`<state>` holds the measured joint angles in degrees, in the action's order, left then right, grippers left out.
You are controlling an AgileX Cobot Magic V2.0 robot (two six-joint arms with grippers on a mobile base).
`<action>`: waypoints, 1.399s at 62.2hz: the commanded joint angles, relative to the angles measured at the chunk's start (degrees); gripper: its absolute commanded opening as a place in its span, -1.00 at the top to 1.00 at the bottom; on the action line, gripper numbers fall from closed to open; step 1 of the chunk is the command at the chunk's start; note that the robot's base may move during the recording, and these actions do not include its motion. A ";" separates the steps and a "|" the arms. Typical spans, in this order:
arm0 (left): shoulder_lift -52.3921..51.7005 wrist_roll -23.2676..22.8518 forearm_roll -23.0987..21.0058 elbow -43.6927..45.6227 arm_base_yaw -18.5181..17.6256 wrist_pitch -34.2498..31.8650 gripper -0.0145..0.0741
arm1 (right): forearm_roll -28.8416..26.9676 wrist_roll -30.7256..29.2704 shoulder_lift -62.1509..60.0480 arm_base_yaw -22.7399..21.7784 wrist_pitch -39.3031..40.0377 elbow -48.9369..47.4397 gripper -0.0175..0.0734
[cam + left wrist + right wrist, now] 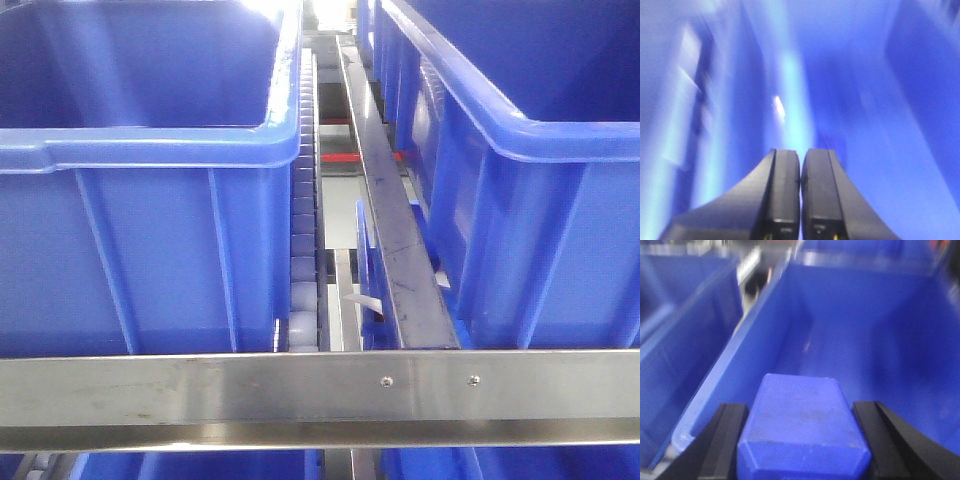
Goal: Pick and sort blue part to right shelf
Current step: 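Lower the left gripper into a blue bin and open it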
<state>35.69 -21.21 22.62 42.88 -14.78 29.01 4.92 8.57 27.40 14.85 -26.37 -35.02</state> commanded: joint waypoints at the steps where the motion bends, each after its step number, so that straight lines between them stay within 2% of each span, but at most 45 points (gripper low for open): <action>1: -3.14 0.05 2.02 0.99 -0.43 -4.31 0.39 | -1.25 0.29 7.69 -0.08 2.44 -6.71 0.30; 18: -10.40 0.05 2.01 -1.82 -0.43 -4.21 0.39 | -0.96 0.29 30.02 -0.66 -9.78 -25.48 0.30; 30: -12.70 0.05 2.01 -2.89 -0.43 -3.26 0.39 | 1.21 -0.44 42.14 -6.85 -16.39 -33.79 0.30; 37: -13.47 0.05 2.01 -2.89 -0.43 -2.76 0.39 | 1.67 -2.02 47.95 -10.59 -15.77 -36.26 0.30; 45: -13.51 0.05 1.90 -2.89 -0.43 -2.70 0.39 | 1.67 -3.24 54.78 -12.80 -13.01 -38.05 0.30; 62: -13.51 0.05 1.67 -2.89 -0.43 -2.70 0.39 | 2.42 -3.37 67.80 -12.94 -5.04 -38.72 0.30; 73: -13.51 0.05 1.67 -2.89 -0.43 -2.70 0.39 | 3.58 -3.37 71.22 -12.94 -3.21 -38.84 0.29; 79: -13.51 0.05 1.58 -2.89 -0.43 -2.70 0.39 | 3.59 -3.37 71.35 -12.94 -3.28 -38.84 0.14; 87: -13.51 0.05 1.58 -2.89 -0.43 -2.70 0.39 | 3.59 -3.37 71.35 -12.94 -3.23 -38.84 -0.34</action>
<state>21.79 -21.21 23.83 38.56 -14.78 30.57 7.43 5.66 101.58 2.29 -32.87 -71.89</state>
